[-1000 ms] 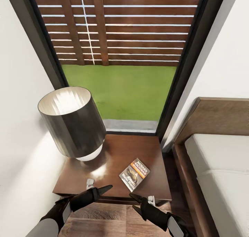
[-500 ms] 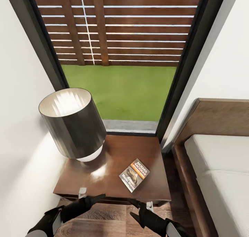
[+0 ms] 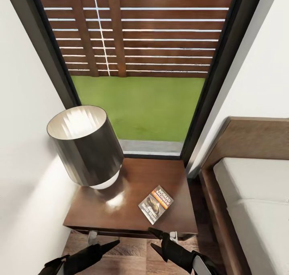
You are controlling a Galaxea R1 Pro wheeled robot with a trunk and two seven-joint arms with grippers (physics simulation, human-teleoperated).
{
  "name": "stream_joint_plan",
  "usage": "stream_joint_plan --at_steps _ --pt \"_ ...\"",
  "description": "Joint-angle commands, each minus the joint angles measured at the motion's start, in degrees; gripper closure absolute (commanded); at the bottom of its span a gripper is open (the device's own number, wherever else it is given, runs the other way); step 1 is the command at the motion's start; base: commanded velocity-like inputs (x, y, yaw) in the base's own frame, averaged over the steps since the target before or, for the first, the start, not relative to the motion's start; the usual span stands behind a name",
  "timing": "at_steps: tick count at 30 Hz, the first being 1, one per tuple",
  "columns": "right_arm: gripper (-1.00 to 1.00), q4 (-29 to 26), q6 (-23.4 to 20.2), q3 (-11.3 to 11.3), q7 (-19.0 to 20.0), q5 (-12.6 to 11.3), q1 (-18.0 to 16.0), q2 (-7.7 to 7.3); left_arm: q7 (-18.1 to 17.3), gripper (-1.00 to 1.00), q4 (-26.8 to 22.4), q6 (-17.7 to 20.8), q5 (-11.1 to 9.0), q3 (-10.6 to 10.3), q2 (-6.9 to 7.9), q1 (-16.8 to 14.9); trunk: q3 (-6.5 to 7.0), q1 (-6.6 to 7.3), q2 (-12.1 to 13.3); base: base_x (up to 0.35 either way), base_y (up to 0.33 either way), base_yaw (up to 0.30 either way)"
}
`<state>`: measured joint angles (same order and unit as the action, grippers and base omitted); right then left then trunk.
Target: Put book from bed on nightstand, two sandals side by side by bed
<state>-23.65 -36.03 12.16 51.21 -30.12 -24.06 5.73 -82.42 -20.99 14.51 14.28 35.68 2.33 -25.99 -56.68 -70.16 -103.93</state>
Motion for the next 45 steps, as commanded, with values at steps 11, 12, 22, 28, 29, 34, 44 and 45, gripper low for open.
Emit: stream_joint_plan --at_steps 11,12,22,28,29,34,44,45 --pt "-1.0 0.0 -0.4 0.2 0.0 -0.1 0.0 0.01 -0.4 -1.0 0.0 0.5 0.6 0.4 -0.05 2.4 1.94 2.43 4.4 0.0 0.0 0.0" --pt "-1.0 0.0 -0.4 0.2 0.0 -0.1 0.0 0.01 -0.4 -1.0 0.0 0.5 0.6 0.4 -0.05 2.5 2.12 2.65 4.8 0.0 0.0 0.0" --pt "-1.0 0.0 -0.4 0.1 0.0 -0.1 0.0 0.04 -0.4 -1.0 0.0 0.5 0.6 0.4 -0.04 2.5 3.92 4.84 8.8 0.0 0.0 0.0" --pt "-1.0 0.0 -0.4 0.1 0.0 -0.1 0.0 0.03 -0.4 -1.0 0.0 0.5 0.6 0.4 -0.05 2.5 5.0 6.16 11.2 0.0 0.0 0.0" --pt "-1.0 0.1 -0.4 0.1 0.0 -0.1 0.0 0.05 -0.4 -1.0 0.0 0.5 0.6 0.4 -0.05 2.5 5.18 6.38 11.6 0.0 0.0 0.0" --pt "-1.0 0.1 -0.3 0.0 0.0 -0.1 0.0 0.02 -0.3 -1.0 0.1 0.5 0.6 0.4 -0.05 2.5 6.07 7.48 13.6 0.0 0.0 0.0" --pt "-1.0 1.0 6.0 -0.2 -0.1 0.6 0.0 -0.01 0.9 -1.0 0.2 0.3 0.6 0.4 -0.05 2.5 7.87 9.68 17.6 0.0 0.0 0.0" --pt "-1.0 1.0 6.1 -0.2 -0.1 0.6 0.0 -0.01 1.0 -1.0 0.2 0.2 0.6 0.4 -0.05 2.5 8.05 9.89 18.0 0.0 0.0 0.0"
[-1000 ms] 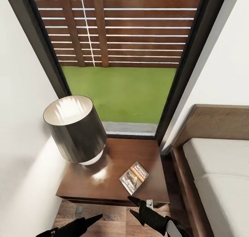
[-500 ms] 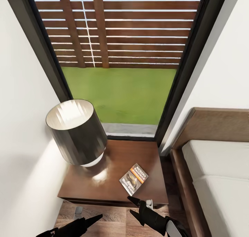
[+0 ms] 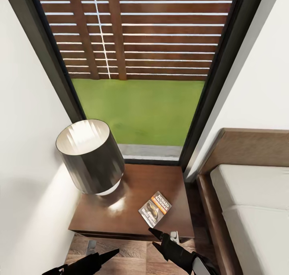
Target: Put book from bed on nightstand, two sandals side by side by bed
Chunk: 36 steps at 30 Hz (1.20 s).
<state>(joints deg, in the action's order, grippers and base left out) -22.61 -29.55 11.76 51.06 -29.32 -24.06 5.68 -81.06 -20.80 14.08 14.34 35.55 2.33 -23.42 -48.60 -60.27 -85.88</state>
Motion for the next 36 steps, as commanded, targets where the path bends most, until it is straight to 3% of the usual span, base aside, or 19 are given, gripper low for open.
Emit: stream_joint_plan --at_steps 1,5,10,16,25,30,36 --pt "-1.0 0.0 -0.4 0.2 0.0 -0.2 0.0 0.03 -0.3 -1.0 0.0 0.5 0.6 0.5 -0.05 -0.1 0.15 0.23 0.4 0.0 0.0 0.0" --pt "-1.0 0.0 -0.3 0.2 0.0 -0.2 0.0 0.03 -0.3 -1.0 0.0 0.3 0.6 0.5 -0.05 -0.1 0.87 1.11 2.0 0.0 0.0 0.0" --pt "-1.0 2.0 -0.2 0.2 -0.1 -0.2 0.0 0.03 -0.2 -1.0 0.0 0.2 0.6 0.4 -0.06 -0.1 0.87 1.11 2.0 0.0 0.0 0.0" --pt "-1.0 10.2 6.7 0.2 -0.2 -0.1 0.0 -1.51 1.2 -1.0 0.0 0.1 0.6 0.4 -0.12 -0.1 1.94 2.43 4.4 0.0 0.0 0.0" --pt "-1.0 16.7 13.1 0.1 0.0 -0.2 0.1 -5.76 1.7 -1.0 0.1 -1.2 0.6 0.4 -0.13 0.1 3.56 4.4 8.0 0.0 0.0 0.0" --pt "-1.0 17.7 13.8 0.2 0.0 -0.2 0.1 -6.99 2.8 -1.0 0.9 -2.6 0.6 0.5 -0.06 0.1 4.46 5.5 10.0 0.0 0.0 0.0" --pt "-1.0 21.8 14.5 0.2 0.0 -0.2 0.1 -11.1 7.5 -1.0 2.6 -3.1 0.6 0.5 0.04 0.3 5.35 6.6 12.0 0.0 0.0 0.0"
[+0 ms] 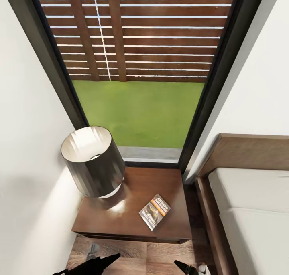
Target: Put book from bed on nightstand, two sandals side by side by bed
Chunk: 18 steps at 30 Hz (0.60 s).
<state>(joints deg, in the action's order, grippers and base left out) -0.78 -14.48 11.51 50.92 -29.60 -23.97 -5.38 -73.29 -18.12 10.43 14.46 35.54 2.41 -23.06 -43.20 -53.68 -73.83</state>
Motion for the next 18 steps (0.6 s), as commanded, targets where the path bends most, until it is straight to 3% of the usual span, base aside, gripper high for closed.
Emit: stream_joint_plan --at_steps 1,4,9,14,18 --pt "-1.0 0.2 -0.5 0.4 0.1 0.1 0.0 -0.2 0.1 -1.0 0.0 0.4 0.5 0.5 -0.04 0.0 -0.04 0.0 0.0 0.0 0.0 0.0" --pt "-1.0 1.1 1.4 0.4 0.1 0.1 0.0 -0.85 3.3 -1.0 1.1 -1.7 0.5 0.5 0.21 0.2 -0.04 0.0 0.0 0.0 0.0 0.0" --pt "-1.0 4.5 6.3 0.4 0.1 0.1 0.0 -1.4 7.2 -1.0 6.5 -6.4 0.5 0.5 2.57 0.6 -0.04 0.0 0.0 0.0 0.0 0.0" --pt "-1.0 5.2 7.6 0.4 0.1 0.1 0.0 -1.53 8.4 -1.0 9.1 -8.9 0.5 0.5 3.67 0.6 -0.04 0.0 0.0 0.0 0.0 0.0" --pt "-1.0 5.4 7.9 0.4 0.1 0.1 0.0 -1.61 12.5 -1.0 11.0 -9.8 0.5 0.5 3.93 0.7 -0.04 0.0 0.0 0.0 0.0 0.0"
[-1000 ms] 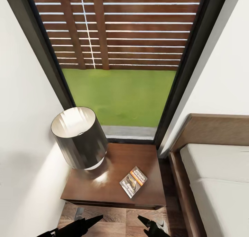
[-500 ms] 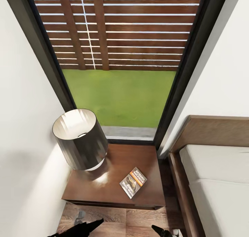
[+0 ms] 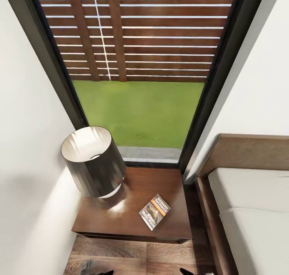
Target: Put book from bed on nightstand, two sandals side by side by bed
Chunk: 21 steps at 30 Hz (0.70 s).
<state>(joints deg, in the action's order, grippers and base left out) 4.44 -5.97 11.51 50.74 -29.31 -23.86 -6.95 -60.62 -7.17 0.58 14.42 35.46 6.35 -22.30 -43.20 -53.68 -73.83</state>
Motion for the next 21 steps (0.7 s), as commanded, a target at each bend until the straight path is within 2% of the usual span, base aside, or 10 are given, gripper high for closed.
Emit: stream_joint_plan --at_steps 1,7,8,11,14,18,20,21 --pt "-1.0 0.2 -0.5 0.4 0.2 -0.2 0.0 -0.05 1.3 -1.0 0.7 -0.6 0.5 0.5 0.02 0.0 -0.04 0.0 0.0 0.0 0.0 0.0" --pt "-1.0 0.2 -0.4 0.4 -0.1 -0.2 0.4 -0.07 7.4 -1.0 4.7 -5.7 0.5 0.5 0.06 0.1 -0.04 0.0 0.0 0.0 0.0 0.0" --pt "-1.0 0.2 -0.3 0.4 -0.1 -0.2 0.7 -0.07 9.1 -1.0 5.1 -6.1 0.5 0.5 0.06 0.1 -0.04 0.0 0.0 0.0 0.0 0.0" --pt "-1.0 0.2 1.6 0.4 -0.7 -0.2 2.9 -0.08 18.1 -1.0 5.7 -6.9 0.5 0.4 -0.16 0.6 -0.04 0.0 0.0 0.0 0.0 0.0" --pt "-1.0 0.2 3.9 0.4 -5.4 -0.2 3.9 -0.08 24.3 -1.0 5.8 -8.0 0.6 0.4 -0.63 2.0 -0.04 0.0 0.0 0.0 0.0 0.0" --pt "-1.0 0.2 4.7 0.4 -11.3 -0.2 5.6 -0.01 26.8 -1.0 5.8 -10.7 0.6 0.4 -0.86 2.8 -0.04 0.0 0.0 0.0 0.0 0.0" --pt "-1.0 0.2 4.8 0.4 -12.3 -0.2 6.1 0.03 27.7 -1.0 5.8 -11.2 0.5 0.4 -0.88 3.6 -0.04 0.0 0.0 0.0 0.0 0.0" --pt "-1.0 0.2 4.9 0.4 -12.9 -0.2 6.4 0.06 29.7 -1.0 5.8 -11.4 0.6 0.4 -0.92 4.4 -0.04 0.0 0.0 0.0 0.0 0.0"
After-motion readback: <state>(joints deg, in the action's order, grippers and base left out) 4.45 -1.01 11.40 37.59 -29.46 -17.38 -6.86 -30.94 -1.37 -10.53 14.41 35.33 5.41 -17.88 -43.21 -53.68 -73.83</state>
